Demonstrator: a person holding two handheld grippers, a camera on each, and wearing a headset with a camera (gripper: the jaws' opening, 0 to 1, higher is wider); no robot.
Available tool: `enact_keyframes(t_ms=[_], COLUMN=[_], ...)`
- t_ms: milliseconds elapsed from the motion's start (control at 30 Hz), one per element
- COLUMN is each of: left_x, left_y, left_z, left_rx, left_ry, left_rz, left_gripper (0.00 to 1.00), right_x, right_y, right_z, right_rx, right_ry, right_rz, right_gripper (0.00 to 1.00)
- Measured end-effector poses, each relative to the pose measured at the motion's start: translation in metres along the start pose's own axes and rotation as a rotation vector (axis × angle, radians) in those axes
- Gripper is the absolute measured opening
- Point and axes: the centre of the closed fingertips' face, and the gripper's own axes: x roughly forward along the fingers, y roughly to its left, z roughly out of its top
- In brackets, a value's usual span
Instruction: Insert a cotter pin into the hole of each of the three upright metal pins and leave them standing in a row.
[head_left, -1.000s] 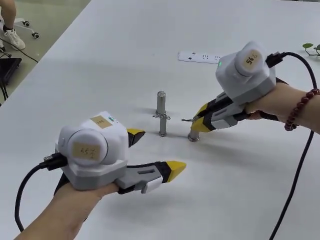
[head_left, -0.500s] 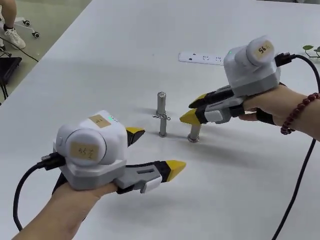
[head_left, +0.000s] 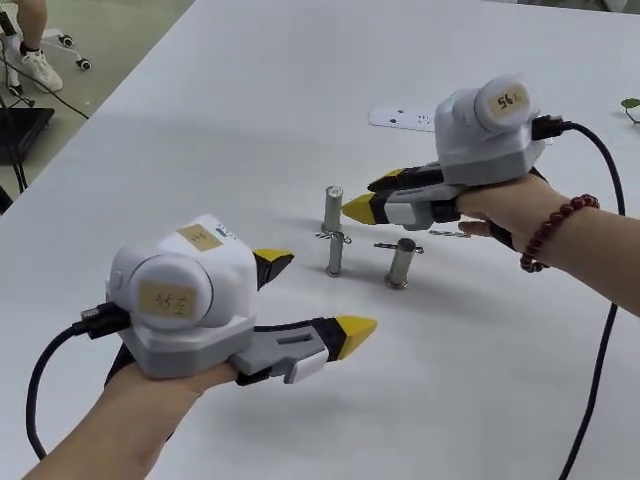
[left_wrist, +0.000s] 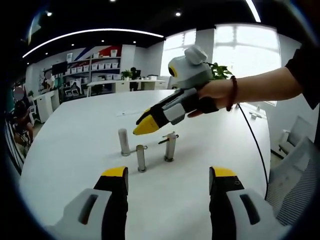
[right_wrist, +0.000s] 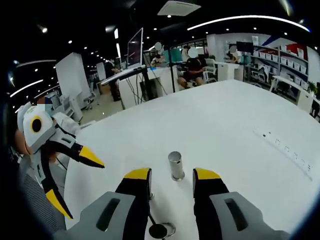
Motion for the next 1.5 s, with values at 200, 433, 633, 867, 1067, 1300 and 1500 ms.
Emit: enact_keyframes(t_ms=[200, 433, 633, 867, 1067, 1300, 1500], left_x=[-0.001, -0.002, -0.004, -0.003, -0.002, 0.0, 0.0], left_y=[0.003, 0.006, 0.007, 0.008, 0.007, 0.003, 0.004], left_z=[0.001, 0.002, 0.004, 0.004, 0.003, 0.004, 0.005], left_rx=[-0.006, -0.014, -0.018, -0.02, -0.022, -0.015, -0.016], left_ry=[-0.005, -0.01, -0.02, -0.013, -0.006, -0.007, -0.01], left_rz=[0.005, 0.011, 0.013, 0.013, 0.005, -0.006, -0.004], left_gripper=[0.64, 0.64, 0.64, 0.64, 0.66, 0.7, 0.73], right_x=[0.013, 0.027, 0.034, 0.045, 0.049, 0.053, 0.055], right_y=[0.003, 0.003, 0.001, -0.005, -0.007, -0.009, -0.013], right_z=[-0.003, 0.003, 0.004, -0.002, -0.002, -0.005, -0.008], right_rx=[0.016, 0.013, 0.001, 0.0, 0.003, 0.004, -0.001], right_ry=[0.016, 0.016, 0.015, 0.03, 0.037, 0.049, 0.061], right_rz=[-0.002, 0.004, 0.005, 0.001, 0.0, -0.002, -0.016], right_gripper=[0.28, 0.27, 0.25, 0.24, 0.22, 0.17, 0.11])
